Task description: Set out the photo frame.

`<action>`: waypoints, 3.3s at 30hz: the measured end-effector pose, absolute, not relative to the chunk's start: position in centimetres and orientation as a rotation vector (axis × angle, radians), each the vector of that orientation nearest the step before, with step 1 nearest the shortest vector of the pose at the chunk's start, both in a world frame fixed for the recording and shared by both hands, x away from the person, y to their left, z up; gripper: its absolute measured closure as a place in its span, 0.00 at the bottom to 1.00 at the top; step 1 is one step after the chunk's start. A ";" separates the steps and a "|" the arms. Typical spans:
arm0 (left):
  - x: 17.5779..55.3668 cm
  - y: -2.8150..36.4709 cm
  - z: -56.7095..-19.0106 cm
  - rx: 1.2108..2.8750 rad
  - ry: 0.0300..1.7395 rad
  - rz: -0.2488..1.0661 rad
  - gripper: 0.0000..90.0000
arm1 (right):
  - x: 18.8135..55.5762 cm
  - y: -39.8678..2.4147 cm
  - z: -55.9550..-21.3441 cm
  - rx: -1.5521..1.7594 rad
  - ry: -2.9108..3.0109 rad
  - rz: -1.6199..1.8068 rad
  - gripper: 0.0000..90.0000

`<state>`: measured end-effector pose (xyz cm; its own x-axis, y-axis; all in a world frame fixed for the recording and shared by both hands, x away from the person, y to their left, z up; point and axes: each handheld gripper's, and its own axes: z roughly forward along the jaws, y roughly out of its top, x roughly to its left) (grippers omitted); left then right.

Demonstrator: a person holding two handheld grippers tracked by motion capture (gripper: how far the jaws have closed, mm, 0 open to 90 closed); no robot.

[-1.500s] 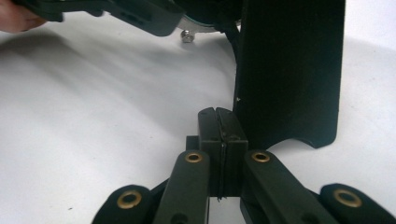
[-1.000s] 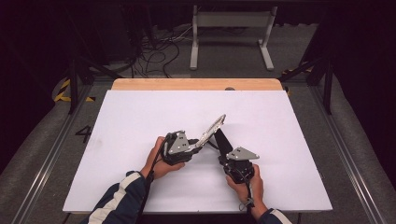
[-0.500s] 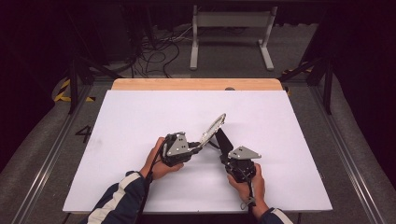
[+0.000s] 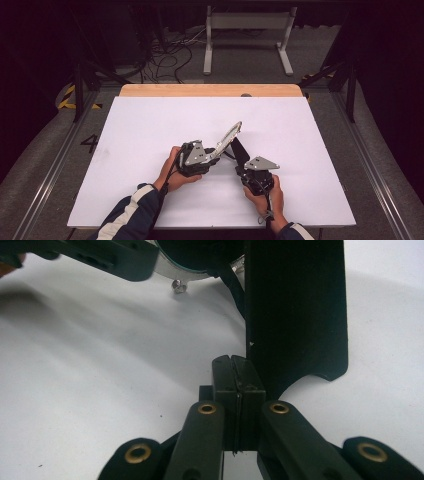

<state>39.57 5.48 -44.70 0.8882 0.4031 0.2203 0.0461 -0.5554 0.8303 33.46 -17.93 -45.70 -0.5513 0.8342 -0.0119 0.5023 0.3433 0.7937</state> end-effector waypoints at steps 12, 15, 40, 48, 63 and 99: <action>39.2 4.9 -45.0 2.104 0.324 0.522 0.78 | 33.5 -17.8 -45.7 1.177 2.184 1.084 1.00; 38.9 4.8 -44.8 2.123 0.297 0.574 0.81 | 33.4 -17.5 -45.8 1.171 2.185 1.079 1.00; 35.7 4.9 -44.0 2.188 0.238 0.690 0.85 | 32.8 -17.6 -45.6 1.149 2.216 1.061 1.00; 34.7 4.6 -43.9 2.195 0.252 0.687 0.84 | 32.7 -17.9 -45.5 1.155 2.216 1.045 1.00; 34.2 4.3 -44.0 2.178 0.284 0.641 0.82 | 33.1 -18.7 -45.5 1.161 2.199 1.046 1.00; 34.2 3.0 -44.0 2.149 0.261 0.557 0.79 | 34.9 -19.8 -46.0 1.221 2.184 1.044 1.00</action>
